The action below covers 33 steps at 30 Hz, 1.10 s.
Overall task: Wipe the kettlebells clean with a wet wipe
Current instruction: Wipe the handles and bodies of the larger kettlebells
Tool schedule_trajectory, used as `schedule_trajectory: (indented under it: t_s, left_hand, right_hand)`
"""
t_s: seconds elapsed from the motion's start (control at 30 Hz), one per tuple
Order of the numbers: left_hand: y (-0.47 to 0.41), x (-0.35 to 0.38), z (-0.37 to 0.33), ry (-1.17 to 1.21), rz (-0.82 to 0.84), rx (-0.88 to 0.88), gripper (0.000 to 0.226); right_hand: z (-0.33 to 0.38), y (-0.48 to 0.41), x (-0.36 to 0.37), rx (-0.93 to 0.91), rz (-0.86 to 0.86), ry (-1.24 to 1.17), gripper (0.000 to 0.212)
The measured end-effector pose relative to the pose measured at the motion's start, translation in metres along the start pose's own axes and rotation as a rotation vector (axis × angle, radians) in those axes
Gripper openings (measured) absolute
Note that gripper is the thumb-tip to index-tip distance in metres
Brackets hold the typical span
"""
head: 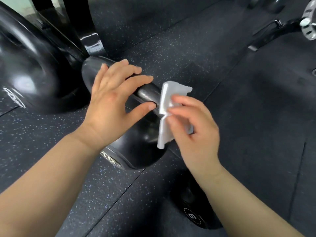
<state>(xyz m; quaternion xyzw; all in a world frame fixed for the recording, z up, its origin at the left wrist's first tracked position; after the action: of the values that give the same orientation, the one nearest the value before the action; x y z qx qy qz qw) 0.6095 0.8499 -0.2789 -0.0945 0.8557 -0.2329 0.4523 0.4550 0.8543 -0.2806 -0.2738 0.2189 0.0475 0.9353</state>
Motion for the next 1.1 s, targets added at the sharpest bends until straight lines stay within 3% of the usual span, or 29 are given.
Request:
schedule_trajectory:
  t_s: [0.1, 0.23, 0.33, 0.4, 0.5, 0.63, 0.7, 0.73, 0.8, 0.93, 1.1]
  left_hand:
    - [0.003, 0.000, -0.001, 0.061, -0.002, -0.015, 0.049]
    - [0.029, -0.011, -0.008, 0.397, -0.078, -0.095, 0.047]
    - [0.039, -0.001, -0.011, 0.826, 0.029, -0.373, 0.027]
    - [0.044, 0.013, -0.005, 0.965, 0.082, -0.575, 0.018]
    - [0.057, 0.017, 0.012, 1.078, 0.010, -0.814, 0.020]
    - [0.095, 0.005, 0.051, 1.029, -0.365, -0.998, 0.029]
    - [0.105, -0.002, 0.057, 0.974, -0.519, -0.975, 0.034]
    - [0.103, -0.002, 0.055, 0.912, -0.516, -0.927, 0.033]
    - [0.089, 0.005, 0.037, 0.824, -0.411, -0.805, 0.026]
    - [0.052, 0.035, -0.014, 0.800, -0.202, -0.393, 0.006]
    - [0.052, 0.065, -0.026, 0.735, -0.214, -0.222, 0.007]
  right_hand:
    - [0.005, 0.003, 0.010, -0.312, -0.022, 0.207, 0.007]
    - [0.015, 0.008, 0.003, -0.333, -0.102, 0.349, 0.016]
    - [0.026, 0.008, 0.006, -0.353, -0.040, 0.357, 0.024]
    - [0.029, 0.006, 0.008, -0.363, 0.033, 0.297, 0.022]
    - [0.020, -0.004, 0.000, -0.212, 0.055, 0.187, 0.019]
    - [-0.010, -0.018, 0.010, 0.230, 0.232, 0.042, 0.027]
    - [-0.016, -0.016, 0.018, 0.306, 0.298, -0.032, 0.023]
    - [-0.016, -0.015, 0.019, 0.311, 0.293, -0.049, 0.024]
    - [-0.017, -0.014, 0.018, 0.316, 0.281, -0.074, 0.025]
    - [-0.019, -0.016, 0.017, 0.324, 0.292, -0.107, 0.024]
    - [-0.022, -0.015, 0.016, 0.332, 0.295, -0.181, 0.025]
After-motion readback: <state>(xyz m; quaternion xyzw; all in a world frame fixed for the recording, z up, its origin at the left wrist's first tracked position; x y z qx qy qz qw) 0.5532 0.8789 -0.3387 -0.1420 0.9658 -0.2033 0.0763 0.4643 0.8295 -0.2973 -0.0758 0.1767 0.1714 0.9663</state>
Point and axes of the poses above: each hand's wrist, its own y-axis away from the middle knuckle, its own x-axis out of the palm, z = x × y, the point moved 6 cm from there along -y, towards the middle knuckle
